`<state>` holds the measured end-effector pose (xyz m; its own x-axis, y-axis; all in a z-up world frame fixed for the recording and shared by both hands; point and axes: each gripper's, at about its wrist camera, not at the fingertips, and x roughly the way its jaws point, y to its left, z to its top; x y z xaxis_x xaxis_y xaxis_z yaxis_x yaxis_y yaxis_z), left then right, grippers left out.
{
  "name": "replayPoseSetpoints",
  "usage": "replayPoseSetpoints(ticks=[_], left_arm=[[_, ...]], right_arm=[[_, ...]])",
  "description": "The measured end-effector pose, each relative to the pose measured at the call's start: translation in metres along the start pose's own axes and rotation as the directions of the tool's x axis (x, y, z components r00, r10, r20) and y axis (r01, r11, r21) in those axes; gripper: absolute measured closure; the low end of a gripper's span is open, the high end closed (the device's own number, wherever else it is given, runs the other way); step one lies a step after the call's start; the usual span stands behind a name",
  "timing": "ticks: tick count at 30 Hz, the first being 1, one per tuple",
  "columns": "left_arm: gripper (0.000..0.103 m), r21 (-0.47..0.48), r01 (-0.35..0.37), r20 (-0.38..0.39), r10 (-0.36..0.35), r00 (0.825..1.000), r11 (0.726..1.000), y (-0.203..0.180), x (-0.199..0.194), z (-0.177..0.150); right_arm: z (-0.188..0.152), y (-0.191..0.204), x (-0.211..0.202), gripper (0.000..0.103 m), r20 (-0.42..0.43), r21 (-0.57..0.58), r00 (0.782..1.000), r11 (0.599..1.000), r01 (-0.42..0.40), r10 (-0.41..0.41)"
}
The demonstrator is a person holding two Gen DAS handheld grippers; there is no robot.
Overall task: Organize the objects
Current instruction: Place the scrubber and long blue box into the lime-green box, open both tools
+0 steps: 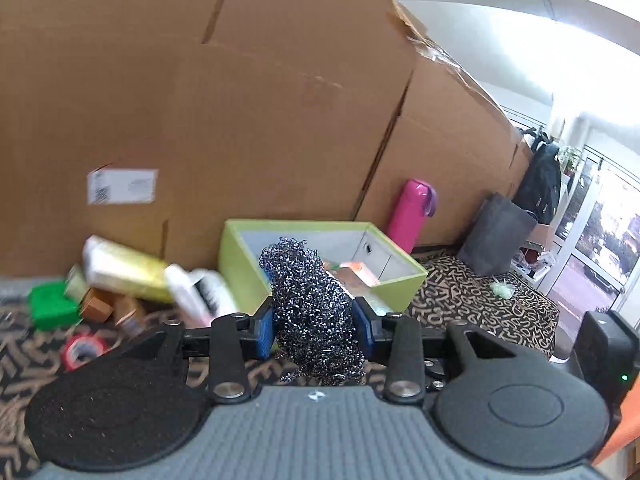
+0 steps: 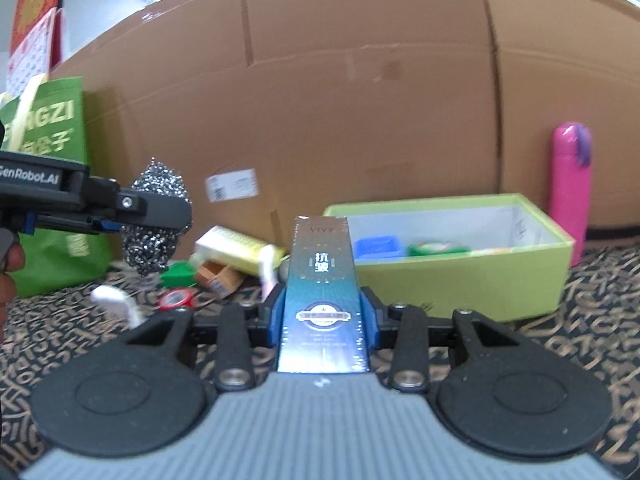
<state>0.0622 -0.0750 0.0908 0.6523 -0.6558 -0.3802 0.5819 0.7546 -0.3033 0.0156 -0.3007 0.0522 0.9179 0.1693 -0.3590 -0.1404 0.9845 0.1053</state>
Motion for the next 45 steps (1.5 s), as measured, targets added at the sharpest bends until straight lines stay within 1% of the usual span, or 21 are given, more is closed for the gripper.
replayPoseSetpoints(ticks=[4, 6, 10, 14, 16, 19, 22, 26, 27, 28, 29, 30, 31, 32, 34, 37, 39, 41, 43, 45], left_arm=[[0.061, 0.040, -0.001, -0.011, 0.001, 1.000, 0.999, -0.012, 0.039, 0.017], [0.061, 0.054, 0.010, -0.022, -0.009, 1.000, 0.999, -0.019, 0.061, 0.024], [0.061, 0.059, 0.019, -0.038, -0.016, 0.999, 0.998, -0.027, 0.105, 0.034], [0.061, 0.068, 0.023, -0.066, -0.019, 0.998, 0.997, -0.031, 0.146, 0.038], [0.060, 0.083, 0.010, -0.081, -0.003, 0.997, 0.997, -0.033, 0.164, 0.039], [0.060, 0.093, -0.014, -0.094, 0.023, 0.995, 0.996, -0.034, 0.187, 0.041], [0.060, 0.072, -0.028, -0.122, 0.037, 0.992, 0.997, -0.030, 0.207, 0.041], [0.060, 0.066, -0.034, -0.153, 0.044, 0.987, 0.997, -0.024, 0.222, 0.034], [0.057, 0.069, -0.033, -0.147, 0.043, 0.988, 0.997, -0.024, 0.223, 0.031], [0.043, 0.068, -0.034, -0.133, 0.043, 0.990, 0.997, -0.022, 0.223, 0.027], [0.032, 0.060, -0.039, -0.129, 0.047, 0.991, 0.997, -0.020, 0.223, 0.024], [0.014, 0.043, -0.061, -0.135, 0.066, 0.989, 0.997, -0.018, 0.223, 0.022], [0.011, 0.021, -0.081, -0.131, 0.083, 0.988, 0.997, -0.016, 0.221, 0.020], [0.011, 0.008, -0.081, -0.121, 0.082, 0.989, 0.997, -0.013, 0.218, 0.019], [0.011, 0.009, -0.056, -0.116, 0.056, 0.992, 0.998, -0.012, 0.213, 0.018], [0.011, 0.021, -0.070, -0.103, 0.072, 0.992, 0.997, -0.014, 0.207, 0.018], [0.011, 0.037, -0.075, -0.091, 0.078, 0.993, 0.997, -0.015, 0.199, 0.019], [0.011, 0.061, -0.093, -0.077, 0.097, 0.992, 0.994, -0.019, 0.190, 0.019], [0.011, 0.091, -0.119, -0.061, 0.125, 0.990, 0.989, -0.027, 0.184, 0.018], [0.011, 0.112, -0.153, -0.039, 0.158, 0.987, 0.982, -0.032, 0.168, 0.018]], right_arm=[[0.019, -0.026, 0.005, 0.065, 0.042, -0.010, 0.996, 0.997, 0.080, -0.079], [0.028, -0.039, 0.011, 0.065, 0.060, -0.009, 0.992, 0.993, 0.114, -0.114], [0.043, -0.067, 0.032, 0.065, 0.068, -0.021, 0.981, 0.982, 0.185, -0.184], [0.049, -0.096, 0.062, 0.065, 0.038, -0.016, 0.968, 0.969, 0.247, -0.246], [0.051, -0.111, 0.080, 0.065, 0.016, -0.005, 0.963, 0.963, 0.268, -0.268], [0.052, -0.128, 0.103, 0.065, 0.008, 0.004, 0.954, 0.954, 0.299, -0.299], [0.049, -0.138, 0.123, 0.065, -0.007, -0.008, 0.950, 0.950, 0.313, -0.313], [0.034, -0.140, 0.147, 0.065, -0.065, -0.064, 0.937, 0.939, 0.338, -0.342], [0.031, -0.140, 0.151, 0.065, -0.086, -0.075, 0.936, 0.939, 0.335, -0.341], [0.027, -0.141, 0.155, 0.064, -0.118, -0.088, 0.935, 0.942, 0.325, -0.334], [0.023, -0.139, 0.156, 0.058, -0.116, -0.111, 0.936, 0.941, 0.320, -0.332], [0.020, -0.135, 0.155, 0.037, -0.105, -0.145, 0.937, 0.937, 0.318, -0.334], [0.018, -0.133, 0.154, 0.027, -0.102, -0.161, 0.933, 0.931, 0.327, -0.345], [0.016, -0.131, 0.150, 0.020, -0.084, -0.161, 0.931, 0.927, 0.339, -0.355], [0.015, -0.128, 0.140, 0.019, -0.062, -0.155, 0.930, 0.924, 0.349, -0.362], [0.014, -0.127, 0.128, 0.016, -0.047, -0.152, 0.930, 0.923, 0.354, -0.365], [0.014, -0.124, 0.117, 0.008, -0.032, -0.136, 0.928, 0.922, 0.363, -0.371], [0.014, -0.117, 0.101, 0.001, -0.001, -0.120, 0.928, 0.921, 0.370, -0.373], [0.013, -0.108, 0.082, 0.000, 0.037, -0.106, 0.930, 0.924, 0.368, -0.366], [0.009, -0.096, 0.064, 0.000, 0.055, -0.119, 0.929, 0.921, 0.370, -0.366]])
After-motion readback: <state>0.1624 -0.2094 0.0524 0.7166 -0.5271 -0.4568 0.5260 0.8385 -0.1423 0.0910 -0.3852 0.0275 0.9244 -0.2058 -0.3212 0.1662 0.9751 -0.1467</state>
